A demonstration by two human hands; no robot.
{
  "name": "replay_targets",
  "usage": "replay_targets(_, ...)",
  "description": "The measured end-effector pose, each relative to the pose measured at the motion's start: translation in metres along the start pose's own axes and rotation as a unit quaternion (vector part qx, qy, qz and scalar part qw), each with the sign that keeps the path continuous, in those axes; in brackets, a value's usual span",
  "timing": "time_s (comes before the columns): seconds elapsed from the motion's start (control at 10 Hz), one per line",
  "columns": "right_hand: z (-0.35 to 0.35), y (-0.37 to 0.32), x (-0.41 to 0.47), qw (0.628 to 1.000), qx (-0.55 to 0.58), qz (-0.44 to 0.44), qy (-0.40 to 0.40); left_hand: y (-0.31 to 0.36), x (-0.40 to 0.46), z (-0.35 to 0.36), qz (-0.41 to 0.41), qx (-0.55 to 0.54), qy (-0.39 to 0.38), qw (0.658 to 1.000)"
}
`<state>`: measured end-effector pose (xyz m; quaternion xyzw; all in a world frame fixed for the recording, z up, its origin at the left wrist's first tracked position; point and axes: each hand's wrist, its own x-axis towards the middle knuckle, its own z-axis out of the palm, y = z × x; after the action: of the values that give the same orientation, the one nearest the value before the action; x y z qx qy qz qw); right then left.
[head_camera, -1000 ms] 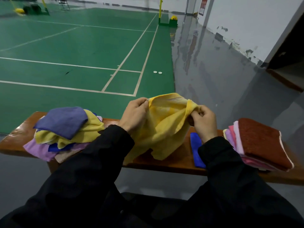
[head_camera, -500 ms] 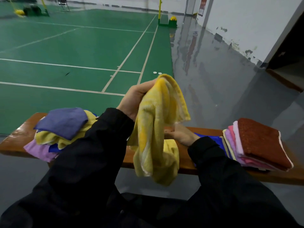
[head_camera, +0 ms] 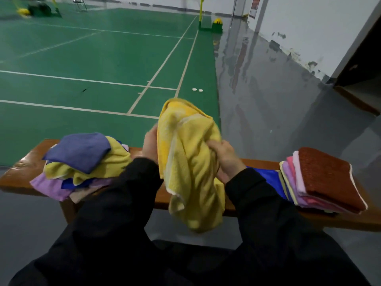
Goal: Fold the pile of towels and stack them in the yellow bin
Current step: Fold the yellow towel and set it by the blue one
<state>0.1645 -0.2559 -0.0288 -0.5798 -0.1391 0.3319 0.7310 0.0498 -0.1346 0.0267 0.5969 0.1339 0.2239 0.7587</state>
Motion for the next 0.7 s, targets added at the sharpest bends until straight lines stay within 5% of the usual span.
replay_targets(0.1, 0.005, -0.038, 0.002, 0.991, 0.084, -0.034, 0.094, 0.025, -0.053, 0.022, 0.038, -0.296, -0.134, 0.945)
replay_targets(0.2, 0.016, -0.064, -0.004, 0.98, 0.148, -0.044, 0.127, -0.009, -0.065, 0.037, 0.008, -0.242, -0.204, 0.948)
replay_targets(0.3, 0.018, -0.089, -0.021, 0.969, 0.222, -0.075, 0.08, -0.063, -0.054, 0.035, -0.151, -0.293, -0.174, 0.928)
replay_targets(0.4, 0.004, -0.101, -0.022, 0.954, 0.268, -0.132, 0.032, -0.067, -0.038, 0.036, -0.189, -0.349, -0.134, 0.908)
replay_targets(0.5, -0.012, -0.079, -0.013, 0.976, 0.198, -0.079, 0.034, -0.054, -0.021, 0.034, -0.178, -0.394, -0.127, 0.893)
replay_targets(0.6, -0.024, -0.021, -0.023, 0.987, 0.153, 0.054, 0.014, -0.039, -0.007, 0.022, -0.164, -0.353, -0.11, 0.914)
replay_targets(0.7, -0.022, 0.022, -0.042, 0.982, 0.16, 0.098, -0.005, -0.035, 0.004, 0.012, -0.172, -0.299, -0.102, 0.933)
